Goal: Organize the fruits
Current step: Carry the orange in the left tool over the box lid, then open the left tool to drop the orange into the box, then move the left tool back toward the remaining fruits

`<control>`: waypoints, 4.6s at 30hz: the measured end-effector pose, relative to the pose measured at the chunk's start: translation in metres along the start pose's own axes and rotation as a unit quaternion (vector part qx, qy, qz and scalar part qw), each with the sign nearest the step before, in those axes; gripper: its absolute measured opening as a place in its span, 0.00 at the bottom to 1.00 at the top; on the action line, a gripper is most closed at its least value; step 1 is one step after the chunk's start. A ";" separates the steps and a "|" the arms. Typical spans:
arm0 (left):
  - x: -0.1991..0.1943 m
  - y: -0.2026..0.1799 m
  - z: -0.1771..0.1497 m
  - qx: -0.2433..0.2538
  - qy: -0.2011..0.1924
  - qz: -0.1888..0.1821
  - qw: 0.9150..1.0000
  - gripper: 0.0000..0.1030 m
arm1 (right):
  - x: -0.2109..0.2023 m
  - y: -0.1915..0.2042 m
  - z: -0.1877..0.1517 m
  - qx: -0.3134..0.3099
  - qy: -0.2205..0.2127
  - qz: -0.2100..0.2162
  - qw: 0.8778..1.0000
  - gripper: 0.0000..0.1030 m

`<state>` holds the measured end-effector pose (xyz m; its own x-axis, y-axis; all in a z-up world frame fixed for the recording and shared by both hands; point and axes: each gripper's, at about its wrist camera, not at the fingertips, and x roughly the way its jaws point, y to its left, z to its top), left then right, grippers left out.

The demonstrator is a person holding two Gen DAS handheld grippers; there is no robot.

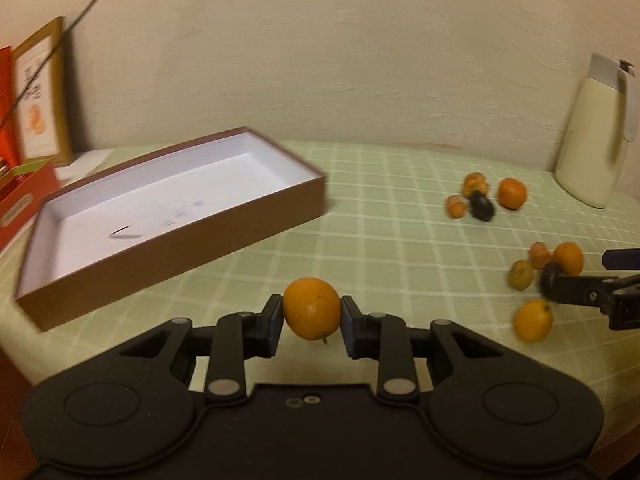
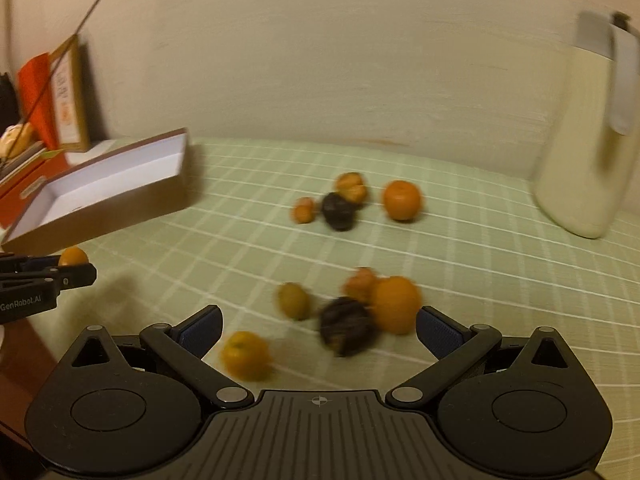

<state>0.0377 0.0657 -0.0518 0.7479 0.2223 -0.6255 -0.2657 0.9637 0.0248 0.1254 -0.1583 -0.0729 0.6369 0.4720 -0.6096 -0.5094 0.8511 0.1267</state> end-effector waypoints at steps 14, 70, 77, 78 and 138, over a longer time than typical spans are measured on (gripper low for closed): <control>-0.023 0.054 -0.019 -0.038 -0.007 0.026 0.999 0.20 | 0.032 0.039 -0.018 -0.018 0.057 0.006 0.998 0.47; -0.005 0.150 0.044 -0.114 -0.091 0.120 0.982 0.20 | 0.091 0.170 0.114 -0.106 -0.079 0.149 0.980 0.31; 0.008 0.162 0.046 -0.123 -0.086 0.133 0.980 0.20 | 0.116 0.179 0.123 -0.102 -0.074 0.159 0.979 0.31; 0.010 0.163 0.046 -0.123 -0.084 0.134 0.980 0.20 | 0.118 0.181 0.124 -0.102 -0.073 0.159 0.979 0.31; 0.010 0.154 0.060 -0.129 -0.102 0.159 0.973 0.92 | 0.120 0.152 0.130 -0.078 -0.133 0.085 0.984 1.00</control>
<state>0.0404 0.2253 -0.0070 0.7006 0.5533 -0.4507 -0.6283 0.7777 -0.0218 0.1994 0.0573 -0.0251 0.6535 0.6649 -0.3617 -0.6907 0.7193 0.0744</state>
